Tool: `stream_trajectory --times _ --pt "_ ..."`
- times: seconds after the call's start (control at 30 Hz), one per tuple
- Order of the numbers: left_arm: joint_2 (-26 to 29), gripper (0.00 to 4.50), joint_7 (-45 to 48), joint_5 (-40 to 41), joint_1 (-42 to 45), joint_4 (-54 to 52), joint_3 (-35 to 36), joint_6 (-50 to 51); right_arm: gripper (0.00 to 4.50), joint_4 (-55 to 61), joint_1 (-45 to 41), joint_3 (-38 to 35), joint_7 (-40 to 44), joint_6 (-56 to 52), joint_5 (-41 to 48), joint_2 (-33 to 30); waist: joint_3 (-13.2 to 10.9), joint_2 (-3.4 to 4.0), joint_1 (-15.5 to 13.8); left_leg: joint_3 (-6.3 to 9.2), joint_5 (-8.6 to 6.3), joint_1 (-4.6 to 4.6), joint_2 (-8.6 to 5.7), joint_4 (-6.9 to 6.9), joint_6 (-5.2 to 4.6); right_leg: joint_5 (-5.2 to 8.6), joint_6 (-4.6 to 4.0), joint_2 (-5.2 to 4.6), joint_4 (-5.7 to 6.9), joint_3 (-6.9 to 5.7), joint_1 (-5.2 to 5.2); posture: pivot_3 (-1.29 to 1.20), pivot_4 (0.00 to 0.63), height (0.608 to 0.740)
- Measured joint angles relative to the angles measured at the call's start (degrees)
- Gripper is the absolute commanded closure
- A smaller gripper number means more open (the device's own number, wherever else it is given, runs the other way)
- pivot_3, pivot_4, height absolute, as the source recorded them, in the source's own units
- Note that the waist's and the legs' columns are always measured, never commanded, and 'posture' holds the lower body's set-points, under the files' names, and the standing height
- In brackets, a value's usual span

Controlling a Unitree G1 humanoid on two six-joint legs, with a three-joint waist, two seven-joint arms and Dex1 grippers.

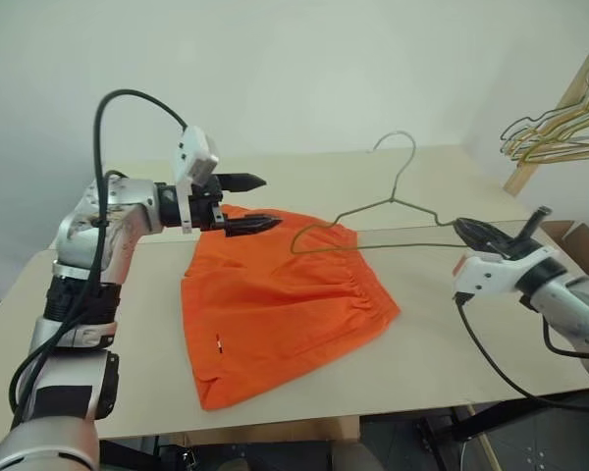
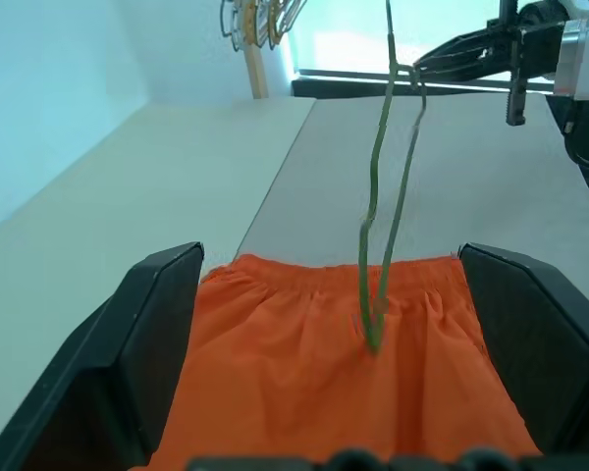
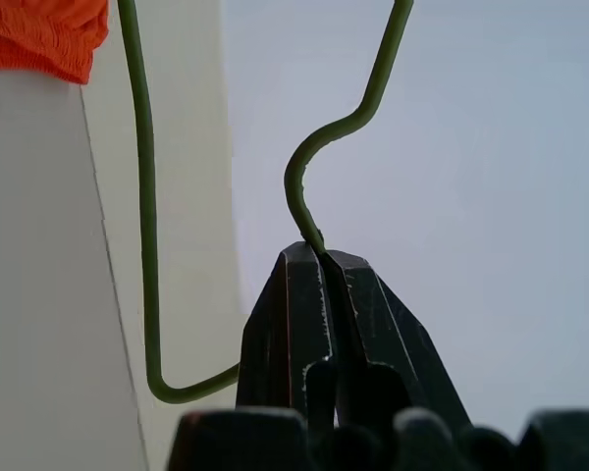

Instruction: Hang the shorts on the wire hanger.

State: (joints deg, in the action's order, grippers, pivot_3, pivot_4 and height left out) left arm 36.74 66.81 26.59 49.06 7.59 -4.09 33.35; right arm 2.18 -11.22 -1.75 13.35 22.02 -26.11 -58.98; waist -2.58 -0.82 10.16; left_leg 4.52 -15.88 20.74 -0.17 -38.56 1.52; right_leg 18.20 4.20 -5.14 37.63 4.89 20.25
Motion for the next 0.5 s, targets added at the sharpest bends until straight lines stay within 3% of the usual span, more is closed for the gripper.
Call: stream_trajectory --times 0.27,0.5 --pt "-2.4 0.00 5.3 -6.9 1.9 1.3 -9.9 -3.6 4.48 -3.0 -5.6 2.5 0.0 5.0 -4.2 2.6 0.0 -0.01 0.3 0.02 -0.01 0.01 0.00 -0.16 -0.01 0.00 0.00 0.02 0.07 0.01 -0.02 -0.18 0.000 0.740" --pt "-5.3 0.00 2.6 -13.7 2.8 4.7 -14.7 -4.0 4.48 -2.6 -7.7 2.5 0.0 5.8 -5.3 4.6 0.0 -0.01 0.6 0.02 -0.02 0.03 -0.01 -0.19 -0.04 0.00 0.01 0.02 0.07 0.03 -0.02 -0.20 0.000 0.740"
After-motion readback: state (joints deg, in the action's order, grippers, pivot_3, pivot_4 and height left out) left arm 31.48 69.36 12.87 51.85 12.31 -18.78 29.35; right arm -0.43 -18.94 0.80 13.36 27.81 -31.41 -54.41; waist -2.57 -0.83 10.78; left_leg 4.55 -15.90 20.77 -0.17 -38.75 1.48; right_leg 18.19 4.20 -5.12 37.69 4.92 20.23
